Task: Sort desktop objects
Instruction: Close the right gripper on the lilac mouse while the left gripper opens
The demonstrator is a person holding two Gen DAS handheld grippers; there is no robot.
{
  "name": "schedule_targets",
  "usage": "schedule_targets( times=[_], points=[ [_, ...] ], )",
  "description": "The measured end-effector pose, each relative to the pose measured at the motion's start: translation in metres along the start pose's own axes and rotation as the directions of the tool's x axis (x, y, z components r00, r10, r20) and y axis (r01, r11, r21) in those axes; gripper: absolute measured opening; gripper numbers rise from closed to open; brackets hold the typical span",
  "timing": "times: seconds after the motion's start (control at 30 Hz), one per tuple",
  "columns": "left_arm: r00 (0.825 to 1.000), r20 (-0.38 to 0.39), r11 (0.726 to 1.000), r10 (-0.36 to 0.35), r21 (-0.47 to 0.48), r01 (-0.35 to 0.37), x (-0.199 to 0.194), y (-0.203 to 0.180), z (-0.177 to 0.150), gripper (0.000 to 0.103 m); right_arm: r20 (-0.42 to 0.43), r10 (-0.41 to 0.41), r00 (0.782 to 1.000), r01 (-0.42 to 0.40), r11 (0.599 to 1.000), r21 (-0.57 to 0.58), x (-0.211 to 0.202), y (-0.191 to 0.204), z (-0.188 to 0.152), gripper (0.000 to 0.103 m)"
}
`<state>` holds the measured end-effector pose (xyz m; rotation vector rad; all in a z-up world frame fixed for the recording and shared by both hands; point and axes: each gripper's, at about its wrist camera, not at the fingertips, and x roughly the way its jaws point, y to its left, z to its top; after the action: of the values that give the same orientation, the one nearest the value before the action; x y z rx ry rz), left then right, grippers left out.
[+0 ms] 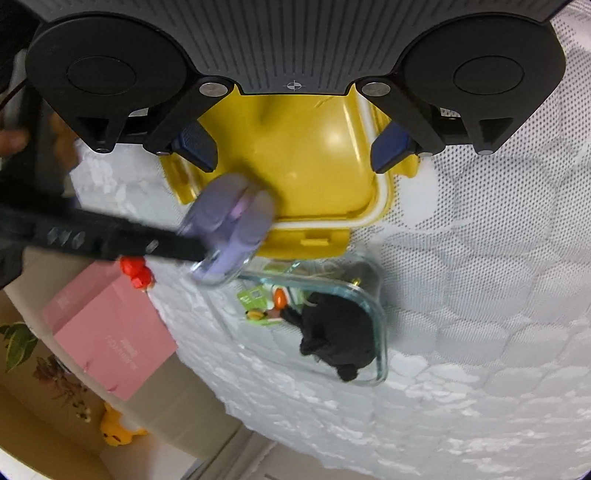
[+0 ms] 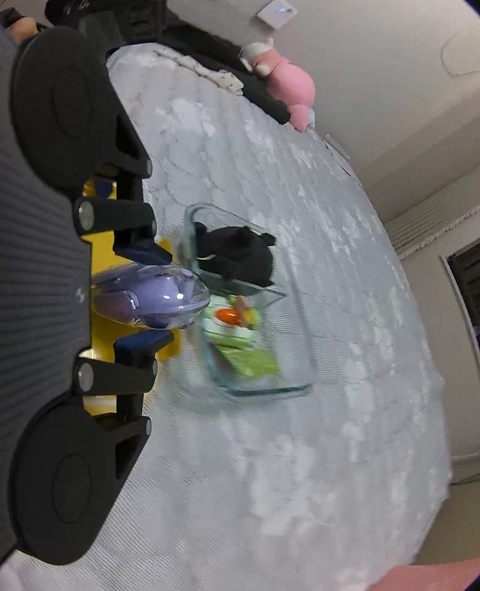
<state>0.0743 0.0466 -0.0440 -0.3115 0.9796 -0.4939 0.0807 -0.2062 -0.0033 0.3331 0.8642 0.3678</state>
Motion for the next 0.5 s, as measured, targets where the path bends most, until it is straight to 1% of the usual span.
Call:
schedule_targets(
  times=[0.13, 0.3, 0.4, 0.5],
  points=[
    [1.000, -0.006, 1.000, 0.009, 0.005, -0.009, 0.002, -0.001, -0.002, 0.094, 0.015, -0.022, 1.000, 0.023, 0.999, -0.034, -0.007, 0.001, 0.019, 0.040],
    [1.000, -0.008, 1.000, 0.013, 0.018, -0.012, 0.002, -0.004, -0.002, 0.095, 0.080, -0.065, 0.995, 0.069, 0.996, -0.052, -0.014, -0.002, 0.047, 0.039],
    [1.000, -0.012, 1.000, 0.007, 0.015, -0.007, 0.002, -0.004, -0.002, 0.095, 0.082, -0.110, 0.990, 0.116, 0.990, -0.075, -0.002, -0.001, 0.068, 0.039],
    [1.000, -0.015, 1.000, 0.004, 0.011, -0.004, 0.000, -0.003, -0.002, 0.095, 0.056, -0.168, 0.984, 0.174, 0.978, -0.117, 0.019, 0.005, 0.087, 0.039]
  ],
)
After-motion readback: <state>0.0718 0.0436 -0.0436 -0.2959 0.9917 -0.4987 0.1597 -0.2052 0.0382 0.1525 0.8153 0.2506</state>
